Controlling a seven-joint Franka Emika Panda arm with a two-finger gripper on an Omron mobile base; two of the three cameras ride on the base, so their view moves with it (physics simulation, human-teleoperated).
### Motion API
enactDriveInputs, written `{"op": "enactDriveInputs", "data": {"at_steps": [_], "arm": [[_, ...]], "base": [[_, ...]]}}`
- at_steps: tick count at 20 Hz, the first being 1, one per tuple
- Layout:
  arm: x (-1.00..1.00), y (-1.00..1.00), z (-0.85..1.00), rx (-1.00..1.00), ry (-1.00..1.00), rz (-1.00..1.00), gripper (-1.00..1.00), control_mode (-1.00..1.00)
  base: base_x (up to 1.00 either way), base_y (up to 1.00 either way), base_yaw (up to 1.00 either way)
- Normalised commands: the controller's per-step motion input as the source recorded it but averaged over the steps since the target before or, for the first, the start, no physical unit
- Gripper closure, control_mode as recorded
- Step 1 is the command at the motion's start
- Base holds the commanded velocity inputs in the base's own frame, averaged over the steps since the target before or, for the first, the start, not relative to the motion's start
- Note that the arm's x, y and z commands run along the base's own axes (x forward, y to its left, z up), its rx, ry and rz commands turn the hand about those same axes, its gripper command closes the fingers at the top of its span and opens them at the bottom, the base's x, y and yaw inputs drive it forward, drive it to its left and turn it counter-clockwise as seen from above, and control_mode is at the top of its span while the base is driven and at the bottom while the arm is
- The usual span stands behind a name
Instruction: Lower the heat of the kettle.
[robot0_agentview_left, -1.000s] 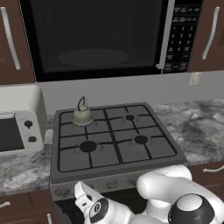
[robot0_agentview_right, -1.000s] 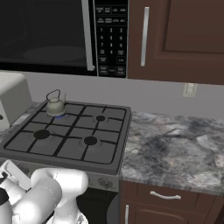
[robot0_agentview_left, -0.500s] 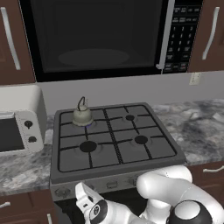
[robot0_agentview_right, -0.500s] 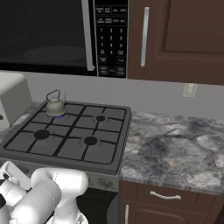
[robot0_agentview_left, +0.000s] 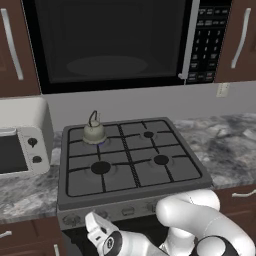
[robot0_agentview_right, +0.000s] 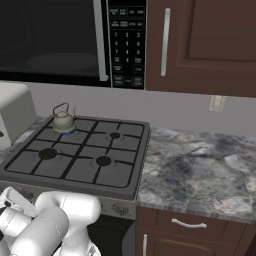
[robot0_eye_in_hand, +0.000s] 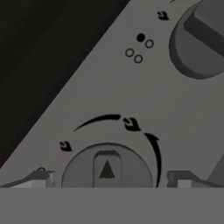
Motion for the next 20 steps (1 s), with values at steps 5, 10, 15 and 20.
{"op": "enactDriveInputs", "data": {"at_steps": [5,10,15,20], "arm": [[0.01,0.0,-0.25,0.0,-0.03,0.04,1.0,-1.0],[0.11,0.01,-0.08,0.0,-0.01,0.01,1.0,-1.0],[0.02,0.0,-0.03,0.02,-0.02,0.02,1.0,-1.0],[0.0,-0.01,0.0,0.06,-0.06,0.0,1.0,-1.0]], "base": [[0.0,0.0,0.0],[0.0,0.0,0.0],[0.0,0.0,0.0],[0.0,0.0,0.0]]}}
